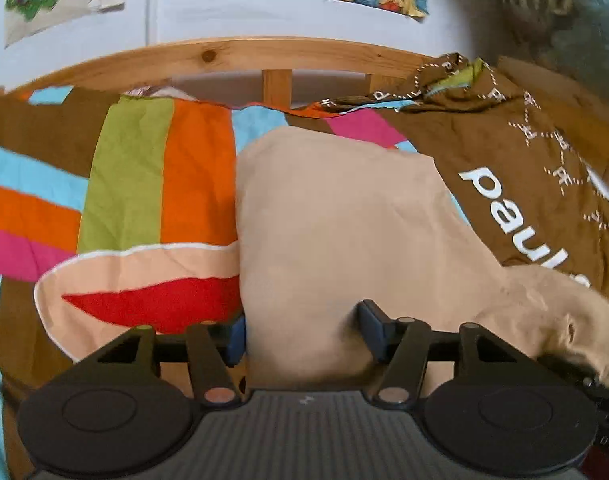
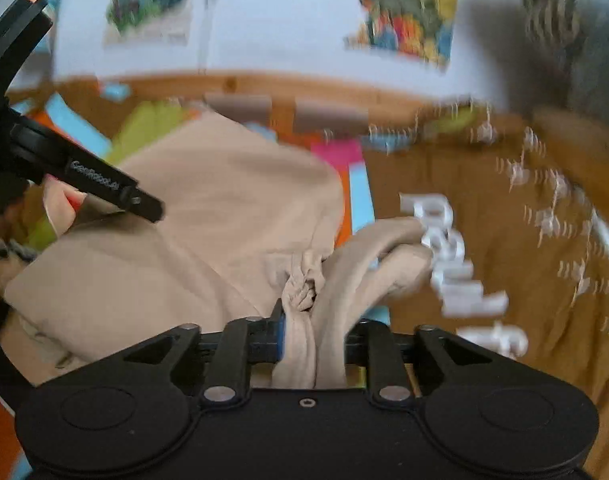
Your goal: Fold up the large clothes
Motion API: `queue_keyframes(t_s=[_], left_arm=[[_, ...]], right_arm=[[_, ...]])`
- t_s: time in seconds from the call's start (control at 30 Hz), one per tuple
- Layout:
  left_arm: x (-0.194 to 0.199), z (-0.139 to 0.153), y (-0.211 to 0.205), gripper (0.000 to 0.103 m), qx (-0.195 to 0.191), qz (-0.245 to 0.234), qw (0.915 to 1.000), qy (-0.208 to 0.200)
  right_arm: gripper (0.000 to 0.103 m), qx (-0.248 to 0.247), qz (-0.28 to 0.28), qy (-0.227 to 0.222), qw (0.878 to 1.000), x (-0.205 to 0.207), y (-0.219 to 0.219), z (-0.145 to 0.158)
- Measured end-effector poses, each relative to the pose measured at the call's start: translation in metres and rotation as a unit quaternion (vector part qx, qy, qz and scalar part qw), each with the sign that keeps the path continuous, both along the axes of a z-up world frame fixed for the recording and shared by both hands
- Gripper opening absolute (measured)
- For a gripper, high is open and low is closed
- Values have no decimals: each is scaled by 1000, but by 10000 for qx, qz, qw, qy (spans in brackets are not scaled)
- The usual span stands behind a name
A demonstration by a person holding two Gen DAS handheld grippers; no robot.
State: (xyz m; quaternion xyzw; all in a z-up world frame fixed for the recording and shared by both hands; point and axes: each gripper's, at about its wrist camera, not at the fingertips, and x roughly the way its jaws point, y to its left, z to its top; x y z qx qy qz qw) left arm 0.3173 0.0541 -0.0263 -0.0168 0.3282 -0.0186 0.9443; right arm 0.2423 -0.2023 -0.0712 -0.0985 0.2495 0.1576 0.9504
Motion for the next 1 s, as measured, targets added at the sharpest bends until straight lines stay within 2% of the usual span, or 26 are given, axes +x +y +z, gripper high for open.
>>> queue_keyframes(t_s=[0.03,0.13,0.27,0.4,0.57,0.77,1.0], left_arm=[[-1,2,-1,62,9,31,10000,31],[-2,5,-8,66,237,67,9997,76],[-10,10,-13,81,276,61,9996,54],[-17,15,-23,87,522,89,9986,-68],[-23,24,-33,95,841,86,9962,-212],[-36,38,-36,99,713,177,9969,-271],[-56,52,-40,102,417,400,9977,-366]], right_arm=[[39,68,-11,33,10000,0,-4,-2],[44,289,-47,199,9994,4,-16,1],[49,339,-109,213,9991,5,-24,6],[55,415,-222,218,9987,-10,-34,5],[73,492,-291,220,9981,-17,-47,10],[84,605,-369,78,9975,-23,-60,16],[96,544,-377,-378,9971,-36,-70,30]])
